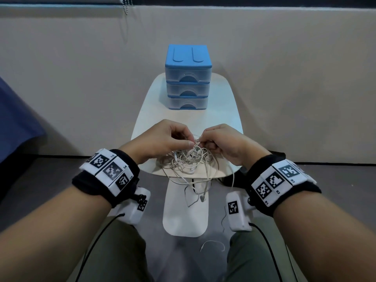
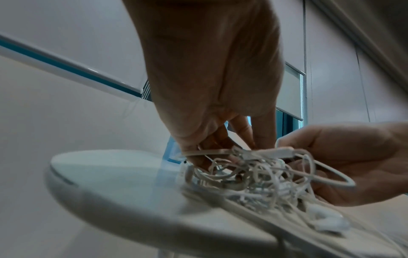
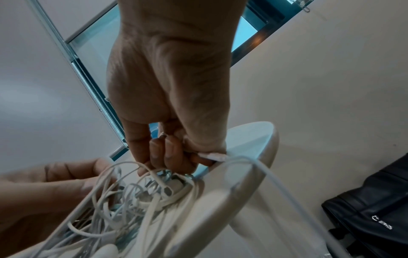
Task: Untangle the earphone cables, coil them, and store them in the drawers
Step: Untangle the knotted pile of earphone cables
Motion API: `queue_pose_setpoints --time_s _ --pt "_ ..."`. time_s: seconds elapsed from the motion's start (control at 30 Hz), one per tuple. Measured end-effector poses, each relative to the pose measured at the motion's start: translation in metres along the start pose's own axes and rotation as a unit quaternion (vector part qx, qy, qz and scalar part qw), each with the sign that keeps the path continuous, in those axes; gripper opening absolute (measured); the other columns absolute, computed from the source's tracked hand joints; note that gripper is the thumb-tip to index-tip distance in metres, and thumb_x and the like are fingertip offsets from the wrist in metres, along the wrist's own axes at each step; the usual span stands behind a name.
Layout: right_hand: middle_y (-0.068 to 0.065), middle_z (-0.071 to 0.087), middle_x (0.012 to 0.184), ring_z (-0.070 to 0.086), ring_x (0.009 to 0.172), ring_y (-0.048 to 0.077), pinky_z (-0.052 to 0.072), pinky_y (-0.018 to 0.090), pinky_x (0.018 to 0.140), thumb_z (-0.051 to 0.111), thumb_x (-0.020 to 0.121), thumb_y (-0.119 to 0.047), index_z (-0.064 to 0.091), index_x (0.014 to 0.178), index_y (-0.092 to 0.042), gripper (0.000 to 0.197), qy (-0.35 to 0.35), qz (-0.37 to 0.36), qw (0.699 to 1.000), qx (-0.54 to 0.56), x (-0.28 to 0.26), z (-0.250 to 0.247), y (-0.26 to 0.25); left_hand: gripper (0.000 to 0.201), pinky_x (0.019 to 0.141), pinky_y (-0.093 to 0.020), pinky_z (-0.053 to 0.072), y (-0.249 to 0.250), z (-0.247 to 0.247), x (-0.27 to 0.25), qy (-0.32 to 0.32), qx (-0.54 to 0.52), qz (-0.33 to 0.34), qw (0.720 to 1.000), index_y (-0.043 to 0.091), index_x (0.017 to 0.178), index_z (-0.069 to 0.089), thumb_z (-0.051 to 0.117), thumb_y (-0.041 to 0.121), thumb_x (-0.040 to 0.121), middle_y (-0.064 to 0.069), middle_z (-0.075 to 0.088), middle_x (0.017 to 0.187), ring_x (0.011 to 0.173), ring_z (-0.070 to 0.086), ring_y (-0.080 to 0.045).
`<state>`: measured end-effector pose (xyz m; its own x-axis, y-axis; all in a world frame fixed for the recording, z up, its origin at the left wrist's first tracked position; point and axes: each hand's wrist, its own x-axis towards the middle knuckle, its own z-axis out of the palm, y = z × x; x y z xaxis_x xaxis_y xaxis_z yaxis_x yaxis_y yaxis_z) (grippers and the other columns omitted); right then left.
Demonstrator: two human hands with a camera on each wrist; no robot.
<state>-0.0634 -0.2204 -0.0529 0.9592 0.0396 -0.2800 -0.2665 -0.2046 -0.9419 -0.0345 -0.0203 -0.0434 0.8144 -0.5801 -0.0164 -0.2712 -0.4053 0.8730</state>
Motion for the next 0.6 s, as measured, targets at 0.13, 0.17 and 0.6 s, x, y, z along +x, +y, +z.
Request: queue_pose_setpoints --time_s 0.13,0.17,0.6 --pt "0.007 0.043 0.056 0.029 0.043 0.012 0.024 0.021 0.042 0.059 0.091 -0.004 0.064 0.066 -0.006 0.026 -0.002 0.007 1.000 -0.019 -0.0008 -0.0001 -0.0002 0.005 0.070 -0.028 0.045 0.0010 -0.0039 0.0002 -0.053 0.054 -0.003 0.997 0.015 0.091 0.074 0.073 0.013 0.095 -0.004 0.068 0.079 0.073 0.056 -0.012" --pt "0.007 0.043 0.055 0.029 0.043 0.012 0.023 0.022 0.043 0.059 0.091 -0.004 0.063 0.066 -0.006 0.025 -0.002 0.007 1.000 -0.024 -0.0008 -0.0003 -0.0002 0.005 0.069 -0.027 0.044 0.0020 -0.0044 0.0005 -0.068 0.068 -0.007 0.995 0.015 0.092 0.073 0.071 0.013 0.096 -0.002 0.067 0.079 0.073 0.055 -0.011" --pt "0.008 0.042 0.058 0.029 0.043 0.012 0.025 0.021 0.043 0.059 0.090 -0.003 0.063 0.066 -0.006 0.025 0.003 0.009 1.000 -0.025 0.0021 0.0000 0.0011 0.005 0.065 -0.018 0.046 0.0061 -0.0028 0.0024 -0.057 0.113 0.000 0.992 0.017 0.093 0.074 0.078 0.017 0.090 0.008 0.067 0.073 0.066 0.059 -0.003"
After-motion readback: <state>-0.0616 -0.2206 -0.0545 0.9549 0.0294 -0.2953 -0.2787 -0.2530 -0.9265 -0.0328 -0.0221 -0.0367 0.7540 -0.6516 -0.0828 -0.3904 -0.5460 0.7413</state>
